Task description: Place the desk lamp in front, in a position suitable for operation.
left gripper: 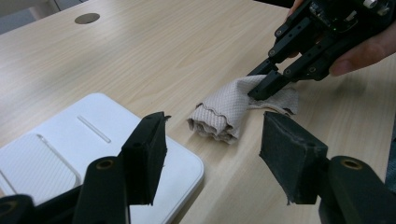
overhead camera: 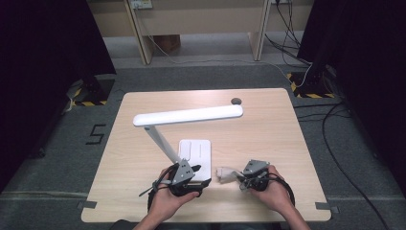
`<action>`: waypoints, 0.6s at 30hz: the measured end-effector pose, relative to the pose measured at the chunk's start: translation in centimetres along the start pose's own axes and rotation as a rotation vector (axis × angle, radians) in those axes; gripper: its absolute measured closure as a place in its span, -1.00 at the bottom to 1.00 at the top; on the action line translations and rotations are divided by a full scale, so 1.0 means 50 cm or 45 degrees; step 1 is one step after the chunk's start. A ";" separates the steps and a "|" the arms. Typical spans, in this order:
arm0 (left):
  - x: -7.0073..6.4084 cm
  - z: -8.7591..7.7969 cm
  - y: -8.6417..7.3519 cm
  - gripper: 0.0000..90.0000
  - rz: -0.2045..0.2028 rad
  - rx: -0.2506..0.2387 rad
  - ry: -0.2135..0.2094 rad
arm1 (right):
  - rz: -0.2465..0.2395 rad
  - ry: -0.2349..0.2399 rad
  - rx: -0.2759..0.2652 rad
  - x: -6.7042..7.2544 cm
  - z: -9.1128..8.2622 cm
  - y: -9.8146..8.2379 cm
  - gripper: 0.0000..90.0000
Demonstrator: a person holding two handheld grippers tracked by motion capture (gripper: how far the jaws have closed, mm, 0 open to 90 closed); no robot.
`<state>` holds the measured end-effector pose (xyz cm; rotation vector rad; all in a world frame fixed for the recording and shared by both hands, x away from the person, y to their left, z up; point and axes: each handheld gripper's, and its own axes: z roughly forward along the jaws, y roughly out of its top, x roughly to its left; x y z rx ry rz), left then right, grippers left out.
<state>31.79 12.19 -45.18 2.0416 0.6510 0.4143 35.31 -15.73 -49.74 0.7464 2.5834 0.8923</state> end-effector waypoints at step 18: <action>0.003 0.059 0.034 -0.31 0.180 0.145 -0.117 | -0.105 0.082 -0.072 0.039 -0.033 0.065 0.79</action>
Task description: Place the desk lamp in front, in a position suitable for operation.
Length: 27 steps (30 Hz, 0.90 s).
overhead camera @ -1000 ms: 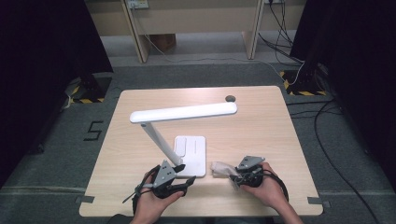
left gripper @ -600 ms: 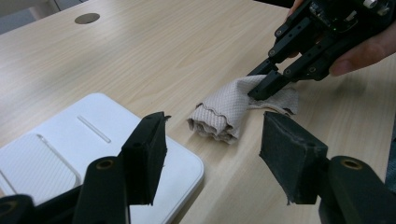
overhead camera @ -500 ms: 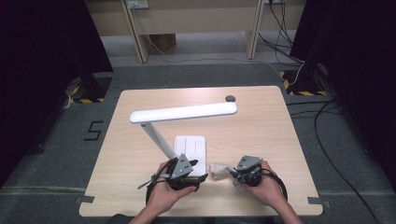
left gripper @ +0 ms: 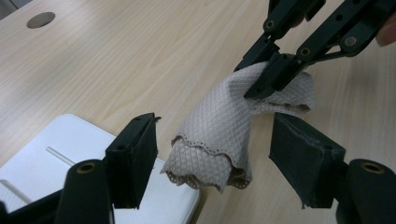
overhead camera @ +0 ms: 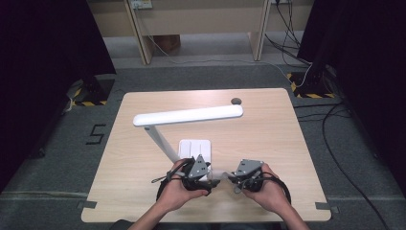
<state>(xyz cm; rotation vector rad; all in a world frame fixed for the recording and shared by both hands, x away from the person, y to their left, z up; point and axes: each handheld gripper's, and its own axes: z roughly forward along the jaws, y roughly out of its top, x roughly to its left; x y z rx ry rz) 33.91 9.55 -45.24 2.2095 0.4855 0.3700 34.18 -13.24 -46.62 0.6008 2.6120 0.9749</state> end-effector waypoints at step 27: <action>0.006 -0.019 -0.027 0.78 0.054 0.000 -0.016 | -0.016 0.115 -0.116 0.009 -0.012 0.039 0.55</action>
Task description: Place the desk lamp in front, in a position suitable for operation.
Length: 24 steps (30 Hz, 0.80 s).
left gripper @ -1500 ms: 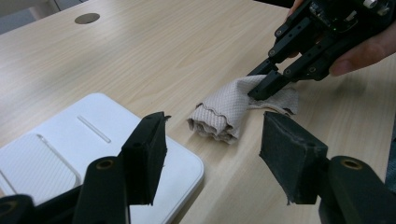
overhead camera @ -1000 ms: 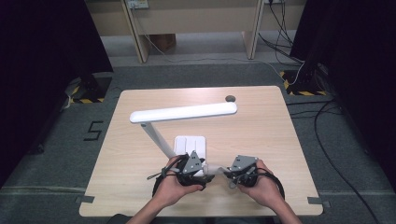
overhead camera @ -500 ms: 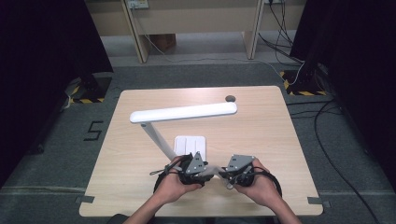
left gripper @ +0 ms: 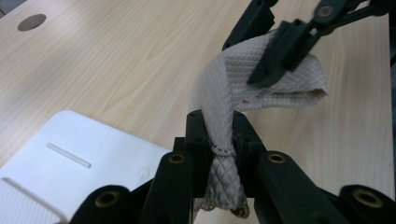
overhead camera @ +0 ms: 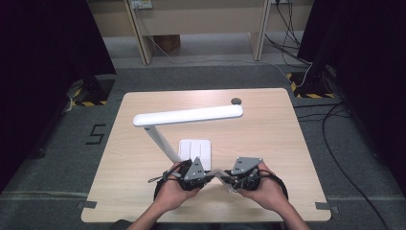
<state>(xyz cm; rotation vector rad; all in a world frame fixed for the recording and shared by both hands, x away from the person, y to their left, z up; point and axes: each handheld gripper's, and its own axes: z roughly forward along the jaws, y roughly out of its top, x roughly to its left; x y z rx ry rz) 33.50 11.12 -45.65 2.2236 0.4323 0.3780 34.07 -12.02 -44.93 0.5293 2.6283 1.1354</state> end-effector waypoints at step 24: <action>-0.005 -0.175 -0.095 0.79 -0.086 -0.070 0.239 | 0.271 -0.207 -0.191 -0.068 0.030 0.020 0.60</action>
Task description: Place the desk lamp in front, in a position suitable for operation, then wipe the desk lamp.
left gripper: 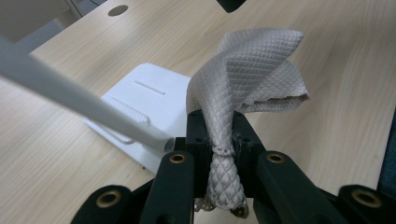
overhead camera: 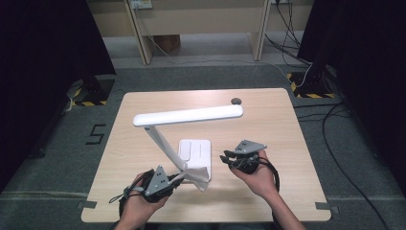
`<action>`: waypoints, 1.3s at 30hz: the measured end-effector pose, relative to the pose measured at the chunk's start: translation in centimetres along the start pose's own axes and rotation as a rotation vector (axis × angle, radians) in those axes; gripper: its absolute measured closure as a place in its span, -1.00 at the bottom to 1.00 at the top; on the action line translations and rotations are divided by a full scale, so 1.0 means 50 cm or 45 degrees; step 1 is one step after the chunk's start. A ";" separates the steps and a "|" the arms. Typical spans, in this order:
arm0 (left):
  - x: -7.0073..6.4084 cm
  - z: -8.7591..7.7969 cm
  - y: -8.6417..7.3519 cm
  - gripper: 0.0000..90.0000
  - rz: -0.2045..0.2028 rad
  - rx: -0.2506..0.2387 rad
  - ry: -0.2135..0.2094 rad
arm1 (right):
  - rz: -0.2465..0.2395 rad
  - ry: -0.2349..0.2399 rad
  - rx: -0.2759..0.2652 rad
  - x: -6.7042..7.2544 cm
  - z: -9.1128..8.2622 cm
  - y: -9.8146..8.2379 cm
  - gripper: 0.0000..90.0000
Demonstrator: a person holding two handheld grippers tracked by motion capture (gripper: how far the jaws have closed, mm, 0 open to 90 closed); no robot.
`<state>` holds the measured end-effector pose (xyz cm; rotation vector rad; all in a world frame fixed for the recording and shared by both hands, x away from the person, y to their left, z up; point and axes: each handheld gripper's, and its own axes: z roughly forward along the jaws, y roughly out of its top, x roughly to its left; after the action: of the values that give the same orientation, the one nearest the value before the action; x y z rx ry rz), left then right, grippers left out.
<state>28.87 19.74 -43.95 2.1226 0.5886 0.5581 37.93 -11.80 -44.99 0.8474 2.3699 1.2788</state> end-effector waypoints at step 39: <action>0.029 -0.130 -0.030 0.79 -0.053 -0.082 0.190 | -0.043 0.043 0.041 0.036 0.073 -0.007 0.93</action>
<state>25.97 25.38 -41.36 2.0151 0.6876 0.7069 38.35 -8.44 -47.26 0.7976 2.4271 1.2544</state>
